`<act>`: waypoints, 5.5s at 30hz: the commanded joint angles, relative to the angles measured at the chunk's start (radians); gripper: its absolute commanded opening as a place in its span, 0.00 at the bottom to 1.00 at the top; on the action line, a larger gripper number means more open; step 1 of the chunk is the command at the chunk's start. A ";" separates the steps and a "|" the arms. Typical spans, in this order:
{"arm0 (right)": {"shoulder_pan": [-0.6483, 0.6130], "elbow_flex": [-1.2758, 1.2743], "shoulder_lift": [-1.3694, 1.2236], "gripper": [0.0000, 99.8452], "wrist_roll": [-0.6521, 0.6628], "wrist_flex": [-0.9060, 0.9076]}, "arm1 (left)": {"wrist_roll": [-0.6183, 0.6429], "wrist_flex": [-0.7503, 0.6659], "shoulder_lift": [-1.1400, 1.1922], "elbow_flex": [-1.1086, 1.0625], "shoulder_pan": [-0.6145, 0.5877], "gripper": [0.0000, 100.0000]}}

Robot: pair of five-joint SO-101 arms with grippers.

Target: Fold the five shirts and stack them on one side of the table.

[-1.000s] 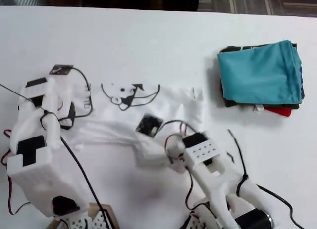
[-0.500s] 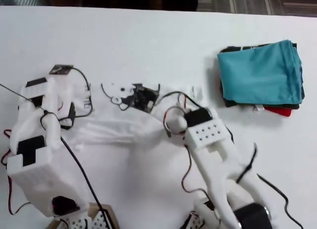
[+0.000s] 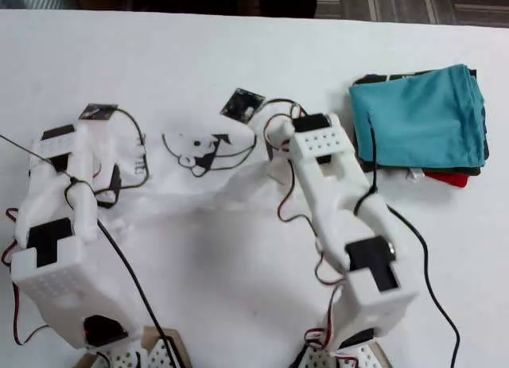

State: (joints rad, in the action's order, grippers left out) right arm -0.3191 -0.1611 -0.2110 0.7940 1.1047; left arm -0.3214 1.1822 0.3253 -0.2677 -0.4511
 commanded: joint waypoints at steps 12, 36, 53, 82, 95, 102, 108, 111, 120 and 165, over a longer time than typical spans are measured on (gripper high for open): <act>0.094 0.292 -0.087 0.28 -0.138 0.051 | -0.002 -0.043 0.005 0.010 -0.028 0.03; -0.134 0.098 -0.093 0.02 -0.307 -0.105 | -0.002 -0.043 0.005 0.008 -0.028 0.03; -0.120 0.382 -0.007 0.02 -0.356 0.208 | 0.000 -0.041 0.005 0.008 -0.028 0.03; -0.117 0.155 0.081 0.02 -0.364 0.104 | 0.000 -0.041 0.005 0.008 -0.028 0.03; 0.102 -0.187 0.104 0.02 -0.354 0.018 | 0.000 -0.041 0.005 0.008 -0.028 0.03; 0.105 -0.275 0.114 0.02 -0.354 0.018 | 0.000 -0.041 0.005 0.008 -0.028 0.03; 0.108 -0.199 0.156 0.02 -0.354 0.022 | 0.000 -0.041 0.005 0.008 -0.028 0.03; 0.114 -0.166 0.263 0.02 -0.354 0.030 | 0.000 -0.041 0.005 0.008 -0.028 0.03; 0.331 -0.462 0.745 0.02 -0.341 0.130 | 0.002 -0.043 0.003 0.012 -0.028 0.03; 0.630 -1.155 0.868 0.02 -0.201 -0.401 | 0.149 0.462 0.615 0.940 -0.089 0.26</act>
State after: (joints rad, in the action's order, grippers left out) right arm 0.3023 -1.3149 0.6314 0.5900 0.7258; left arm -0.1849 1.6011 0.8838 0.5884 -0.5539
